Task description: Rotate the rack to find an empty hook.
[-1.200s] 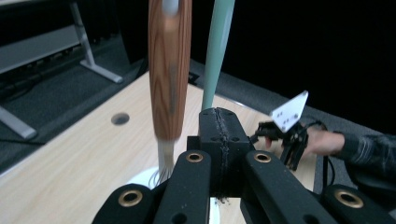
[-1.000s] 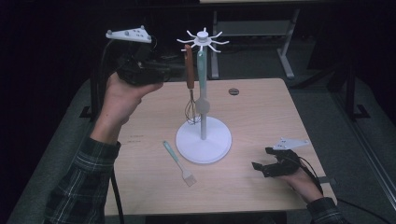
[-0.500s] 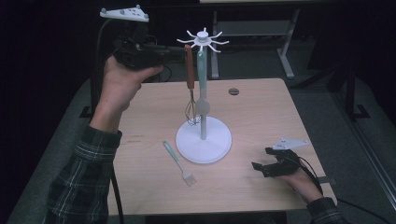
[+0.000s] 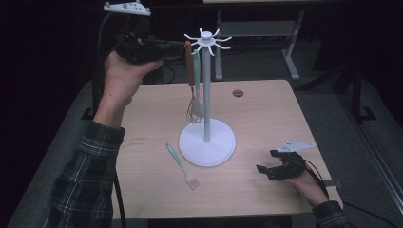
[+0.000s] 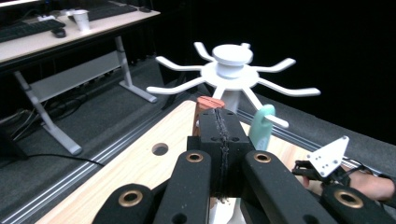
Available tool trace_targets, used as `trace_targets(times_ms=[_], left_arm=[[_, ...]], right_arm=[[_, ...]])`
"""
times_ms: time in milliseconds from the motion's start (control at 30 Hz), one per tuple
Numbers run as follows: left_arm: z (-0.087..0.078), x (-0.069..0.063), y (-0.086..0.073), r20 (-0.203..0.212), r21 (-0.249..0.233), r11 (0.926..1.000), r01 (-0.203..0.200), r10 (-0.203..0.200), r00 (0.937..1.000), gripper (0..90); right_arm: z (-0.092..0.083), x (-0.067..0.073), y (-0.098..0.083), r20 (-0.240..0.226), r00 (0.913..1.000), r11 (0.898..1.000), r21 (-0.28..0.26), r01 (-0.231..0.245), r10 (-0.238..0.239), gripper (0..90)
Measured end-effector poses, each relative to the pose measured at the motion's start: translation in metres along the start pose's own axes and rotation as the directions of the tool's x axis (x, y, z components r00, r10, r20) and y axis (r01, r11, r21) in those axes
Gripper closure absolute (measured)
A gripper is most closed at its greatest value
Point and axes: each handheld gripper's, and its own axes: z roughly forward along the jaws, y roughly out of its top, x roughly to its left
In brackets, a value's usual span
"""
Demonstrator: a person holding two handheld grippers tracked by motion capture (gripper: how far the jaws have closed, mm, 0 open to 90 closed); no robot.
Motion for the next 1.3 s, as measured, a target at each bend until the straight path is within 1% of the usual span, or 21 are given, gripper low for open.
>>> trace_targets(times_ms=[100,133,167,200,233,400,433,467,533,733,1000,1133,1267,1300], left_arm=[[0.002,0.004,0.0,-0.013,0.001,1.0,0.002,-0.002,0.9999,89.9],[0.002,0.006,0.0,-0.023,0.001,1.0,0.004,-0.004,0.9997,89.9],[0.003,0.009,0.0,-0.028,-0.002,1.0,0.007,-0.007,0.9996,89.9],[0.003,0.009,0.0,-0.028,-0.002,1.0,0.007,-0.007,0.9996,89.9],[0.004,0.011,0.0,-0.038,0.0,1.0,0.007,-0.007,0.9993,89.9],[0.003,0.012,-0.005,-0.033,-0.007,0.9999,0.014,-0.014,0.9993,89.9],[0.002,0.012,-0.008,-0.034,0.004,0.9999,0.01,-0.01,0.9994,89.9],[0.001,0.012,-0.01,-0.034,0.004,0.9999,0.015,-0.015,0.9993,89.9],[0.0,0.012,-0.018,-0.034,0.018,0.9997,0.016,-0.016,0.9993,89.9],[-0.002,0.012,-0.045,-0.023,0.056,0.9977,0.038,-0.037,0.9991,89.9],[-0.003,0.008,-0.077,0.002,0.081,0.9954,0.051,-0.052,0.9987,89.8],[0.001,0.002,-0.097,0.015,0.102,0.993,0.059,-0.061,0.998,89.9],[0.003,-0.004,-0.115,0.023,0.123,0.9912,0.048,-0.051,0.9984,89.9],[0.003,-0.006,-0.12,0.029,0.129,0.99,0.057,-0.061,0.9977,89.8]], right_arm=[[0.0,0.0,0.0,-0.001,1.0,1.0,-0.001,-0.002,0.002,13.5],[0.0,0.0,0.0,-0.002,1.0,1.0,-0.001,-0.001,0.001,13.5],[0.0,0.0,0.0,-0.002,1.0,1.0,0.001,-0.002,0.002,13.5],[0.0,0.0,0.0,-0.001,1.0,1.0,0.002,-0.002,0.002,13.5],[0.0,0.0,0.0,-0.001,1.0,1.0,0.002,-0.002,0.002,13.5],[0.0,0.0,0.0,-0.004,1.0,1.0,0.001,0.0,0.0,13.5],[0.0,0.0,0.0,-0.005,1.0,1.0,0.001,-0.002,0.002,13.5],[0.0,0.0,0.0,-0.005,1.0,1.0,0.002,-0.003,0.003,13.5],[0.0,0.0,0.0,-0.005,1.0,1.0,0.003,-0.003,0.003,13.5],[0.0,0.001,0.0,-0.008,1.0,1.0,0.002,-0.001,0.001,13.5],[0.001,0.001,0.0,-0.009,1.0,1.0,0.006,0.0,0.0,13.5],[0.001,0.001,0.0,-0.01,0.9999,1.0,0.005,0.004,-0.004,13.5],[0.001,0.002,0.0,-0.01,0.9999,1.0,0.004,0.002,-0.002,13.5],[0.001,0.002,0.0,-0.011,0.9999,1.0,0.004,0.002,-0.002,13.5]])
